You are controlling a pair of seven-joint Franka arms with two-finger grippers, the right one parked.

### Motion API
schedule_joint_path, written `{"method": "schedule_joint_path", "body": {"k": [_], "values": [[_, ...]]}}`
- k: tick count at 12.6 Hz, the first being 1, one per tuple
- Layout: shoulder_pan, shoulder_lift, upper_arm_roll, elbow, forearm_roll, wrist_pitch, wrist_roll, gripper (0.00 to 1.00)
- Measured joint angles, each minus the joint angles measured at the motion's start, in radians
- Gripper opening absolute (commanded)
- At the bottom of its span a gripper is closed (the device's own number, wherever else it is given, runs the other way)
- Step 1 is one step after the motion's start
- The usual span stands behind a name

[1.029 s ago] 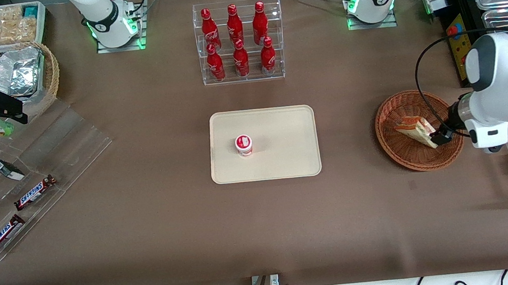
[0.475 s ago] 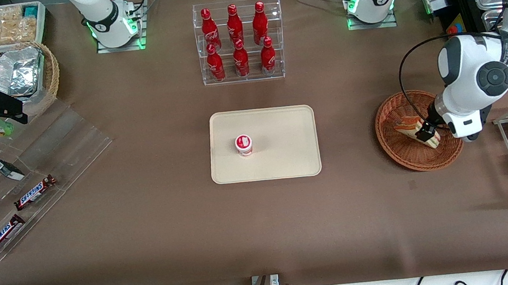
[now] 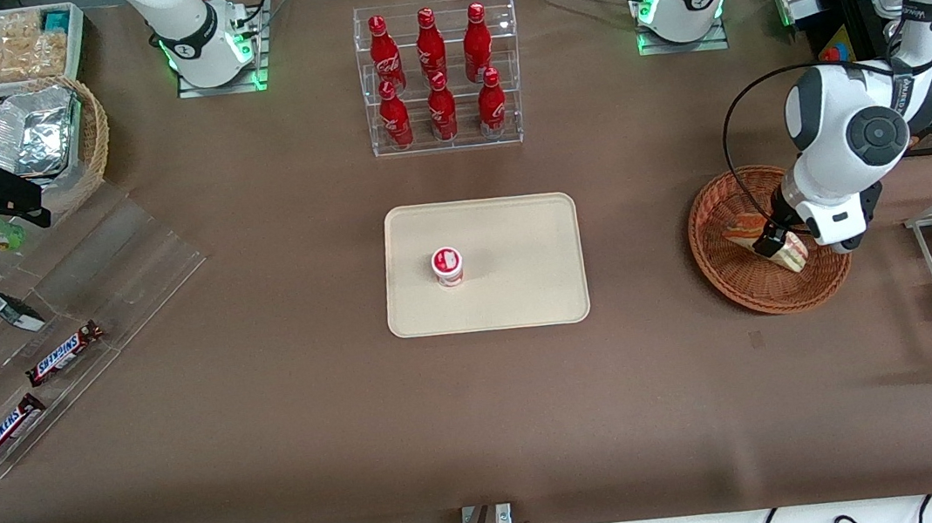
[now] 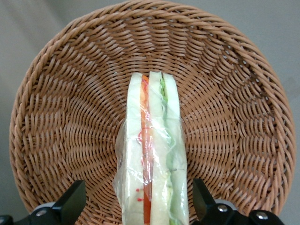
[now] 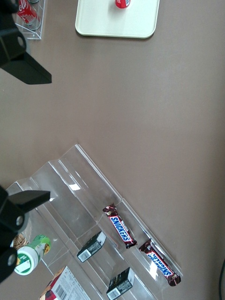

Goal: Place sandwich from basket to tray
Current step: 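Close the left gripper on the sandwich's upright edge, then lift the sandwich and carry it over the cream tray beside the yogurt cup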

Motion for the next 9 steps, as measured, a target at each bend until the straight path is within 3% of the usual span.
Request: {"method": "schedule_joint_path", "body": {"k": [1, 2, 7, 9], "values": [[0.000, 0.000, -0.001, -0.005, 0.013, 0.004, -0.022, 0.55], [0.000, 0.000, -0.002, -0.007, 0.024, 0.006, -0.039, 0.38], [-0.001, -0.008, -0.007, 0.002, 0.030, 0.014, -0.058, 0.27], [-0.006, -0.029, -0.011, 0.023, 0.032, -0.020, -0.052, 0.27]]}}
